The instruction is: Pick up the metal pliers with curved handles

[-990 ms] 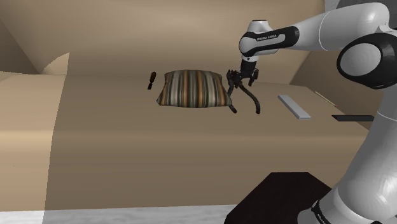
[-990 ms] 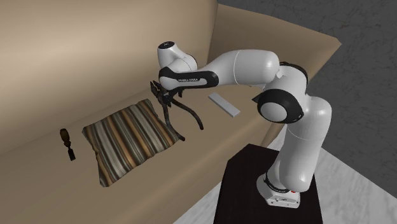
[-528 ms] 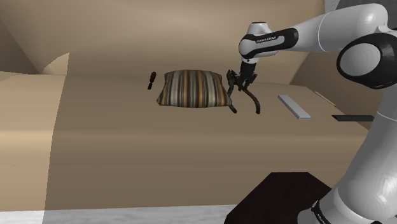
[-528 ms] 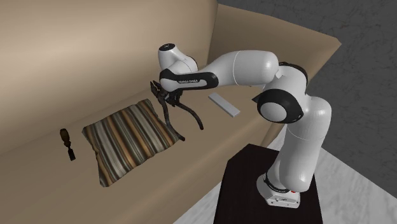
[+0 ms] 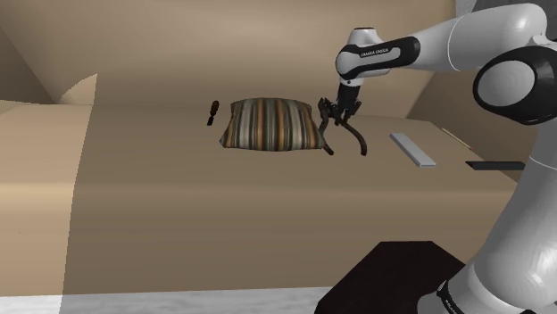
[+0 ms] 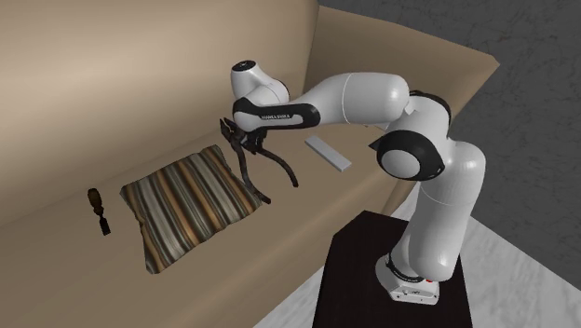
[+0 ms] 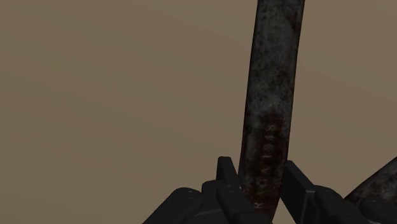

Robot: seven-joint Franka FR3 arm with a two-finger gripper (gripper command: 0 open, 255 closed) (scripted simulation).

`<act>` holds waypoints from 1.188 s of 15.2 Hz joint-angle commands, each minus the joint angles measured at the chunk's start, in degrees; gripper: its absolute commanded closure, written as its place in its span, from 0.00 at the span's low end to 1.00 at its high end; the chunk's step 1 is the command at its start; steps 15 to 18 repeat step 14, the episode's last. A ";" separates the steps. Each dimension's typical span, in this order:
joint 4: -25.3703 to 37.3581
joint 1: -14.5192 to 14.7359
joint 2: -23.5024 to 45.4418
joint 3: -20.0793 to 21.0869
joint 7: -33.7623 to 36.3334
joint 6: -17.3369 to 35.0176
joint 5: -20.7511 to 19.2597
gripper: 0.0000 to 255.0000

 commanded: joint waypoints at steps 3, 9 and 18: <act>2.55 0.04 -0.48 0.00 -0.01 -3.00 -0.03 1.00; 6.84 0.02 -0.72 -0.02 -0.16 -7.53 -0.02 1.00; 9.37 -0.01 -0.65 -0.04 -0.26 -9.98 0.00 1.00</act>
